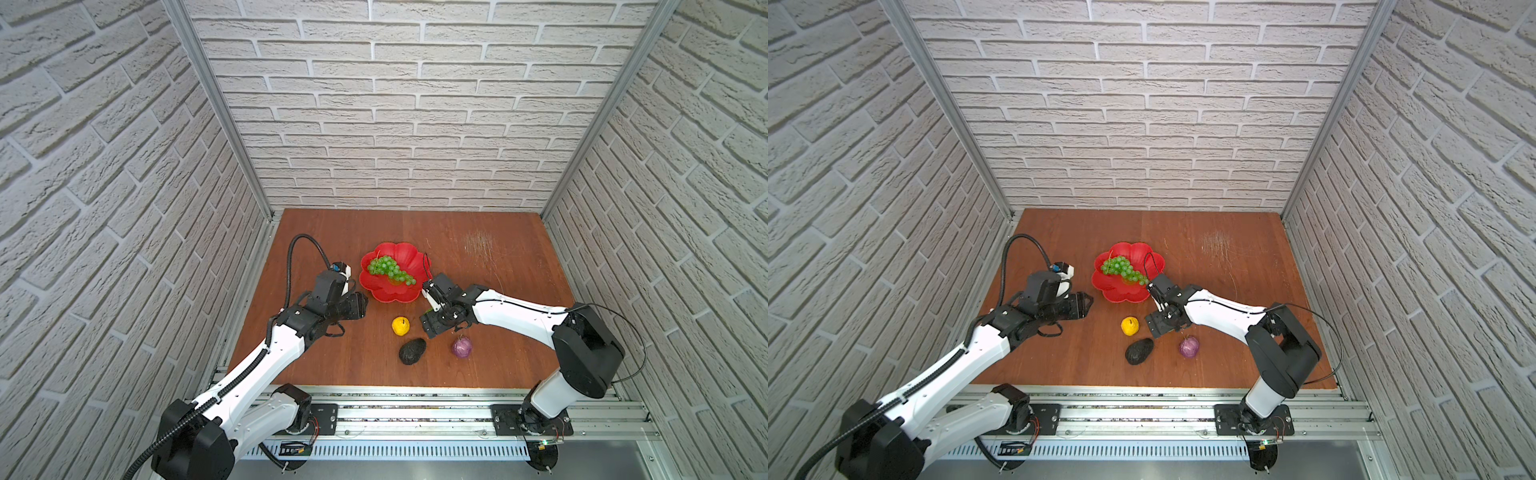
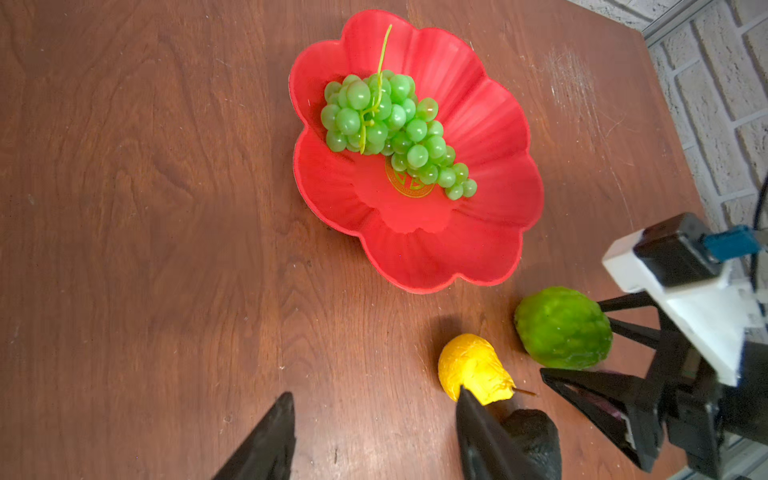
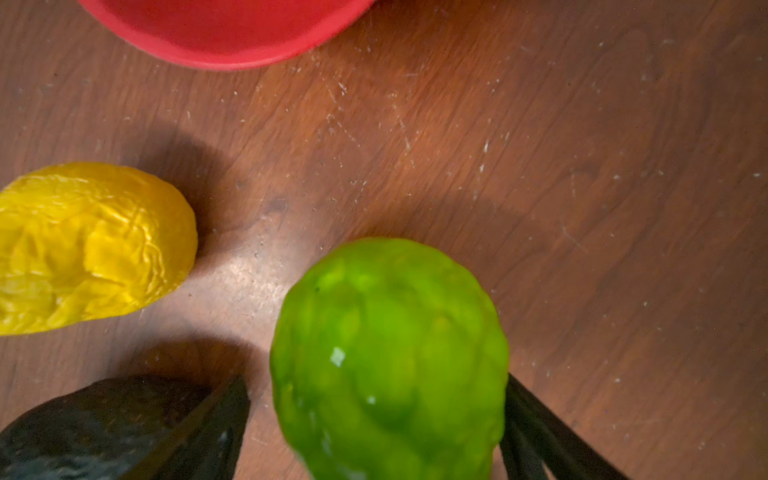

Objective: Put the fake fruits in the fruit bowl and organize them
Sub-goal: 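Withdraw the left gripper while the right gripper descends onto the bumpy green fruit, then lift the green fruit with the right gripper and lower it into the bowl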

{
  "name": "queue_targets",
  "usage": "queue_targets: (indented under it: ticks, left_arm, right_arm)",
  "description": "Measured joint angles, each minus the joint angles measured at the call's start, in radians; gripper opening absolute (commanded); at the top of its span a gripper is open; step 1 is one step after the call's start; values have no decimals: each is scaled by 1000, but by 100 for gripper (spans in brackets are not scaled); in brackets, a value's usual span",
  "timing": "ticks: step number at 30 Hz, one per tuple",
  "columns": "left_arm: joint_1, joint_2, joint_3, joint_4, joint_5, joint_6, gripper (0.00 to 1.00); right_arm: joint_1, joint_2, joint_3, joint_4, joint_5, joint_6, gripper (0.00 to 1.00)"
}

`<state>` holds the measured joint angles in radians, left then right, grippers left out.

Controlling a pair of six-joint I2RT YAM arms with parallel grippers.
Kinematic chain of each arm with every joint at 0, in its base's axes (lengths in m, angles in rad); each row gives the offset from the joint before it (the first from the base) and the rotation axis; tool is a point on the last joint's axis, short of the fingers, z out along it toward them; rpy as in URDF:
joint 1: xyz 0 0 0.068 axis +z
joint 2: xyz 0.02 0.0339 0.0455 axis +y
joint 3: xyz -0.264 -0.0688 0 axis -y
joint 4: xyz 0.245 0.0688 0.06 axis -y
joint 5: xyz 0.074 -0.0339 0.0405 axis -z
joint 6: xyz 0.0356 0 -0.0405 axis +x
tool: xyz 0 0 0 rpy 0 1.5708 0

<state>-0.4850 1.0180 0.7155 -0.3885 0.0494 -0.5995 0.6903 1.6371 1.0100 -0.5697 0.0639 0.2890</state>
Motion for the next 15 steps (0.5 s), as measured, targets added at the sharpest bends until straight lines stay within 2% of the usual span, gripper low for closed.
queue_targets:
  ticks: [8,15]
  left_arm:
    - [0,0,0,0,1,-4,62]
    - [0,1,-8,6,4,-4,62]
  right_arm:
    - [0,55,18,20,10,-14,80]
    - [0,72,34,38,12,-19,67]
